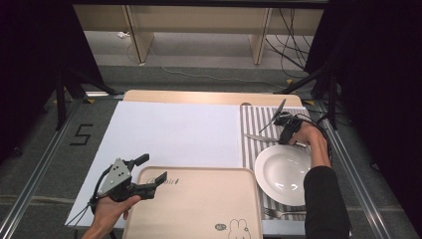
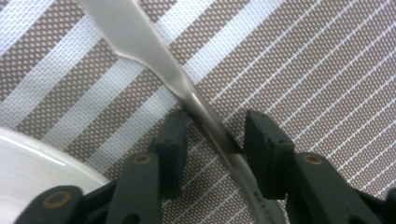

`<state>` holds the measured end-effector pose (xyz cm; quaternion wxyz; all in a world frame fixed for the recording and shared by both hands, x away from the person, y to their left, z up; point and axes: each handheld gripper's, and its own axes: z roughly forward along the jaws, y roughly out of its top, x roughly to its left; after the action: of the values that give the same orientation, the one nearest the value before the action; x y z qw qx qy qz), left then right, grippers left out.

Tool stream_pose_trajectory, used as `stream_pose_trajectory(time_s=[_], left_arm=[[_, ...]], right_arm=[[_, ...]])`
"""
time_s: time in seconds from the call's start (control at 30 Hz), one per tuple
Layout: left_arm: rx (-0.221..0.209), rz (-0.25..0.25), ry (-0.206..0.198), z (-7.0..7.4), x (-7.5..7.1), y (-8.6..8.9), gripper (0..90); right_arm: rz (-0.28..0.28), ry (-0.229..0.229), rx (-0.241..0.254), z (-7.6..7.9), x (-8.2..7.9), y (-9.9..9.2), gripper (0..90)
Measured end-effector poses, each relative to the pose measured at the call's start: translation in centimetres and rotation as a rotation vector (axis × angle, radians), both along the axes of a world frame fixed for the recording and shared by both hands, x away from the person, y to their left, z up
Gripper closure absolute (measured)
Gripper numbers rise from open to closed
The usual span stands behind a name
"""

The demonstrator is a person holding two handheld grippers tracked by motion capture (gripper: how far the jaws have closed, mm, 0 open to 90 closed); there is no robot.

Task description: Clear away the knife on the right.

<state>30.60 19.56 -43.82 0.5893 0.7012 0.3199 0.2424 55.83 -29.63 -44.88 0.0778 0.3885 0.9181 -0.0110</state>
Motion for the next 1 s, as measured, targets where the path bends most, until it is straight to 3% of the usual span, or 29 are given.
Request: stream_pose_trajectory(time_s=[0.4,0.47,0.67,0.8,1.0], left_arm=[[0.010,0.007,-0.001,0.0,0.0,0.0,16.8],[0.008,0.005,-0.003,0.0,0.0,0.0,16.9],[0.009,0.004,-0.002,0.0,0.0,0.0,16.9],[0.005,0.008,-0.003,0.0,0.1,0.0,16.9],[0.008,0.007,-0.001,0.0,0.2,-0.1,16.9]], right_arm=[[0.078,-0.002,-0.022,-0.1,-0.5,0.7,78.8],[0.064,0.004,-0.025,-0.1,-0.7,1.0,79.4],[0.103,-0.039,-0.035,-0.2,-1.2,1.0,80.2],[0.108,-0.039,-0.040,-0.2,-1.3,1.0,80.3],[0.100,-0.108,-0.032,0.1,-1.5,0.6,80.4]])
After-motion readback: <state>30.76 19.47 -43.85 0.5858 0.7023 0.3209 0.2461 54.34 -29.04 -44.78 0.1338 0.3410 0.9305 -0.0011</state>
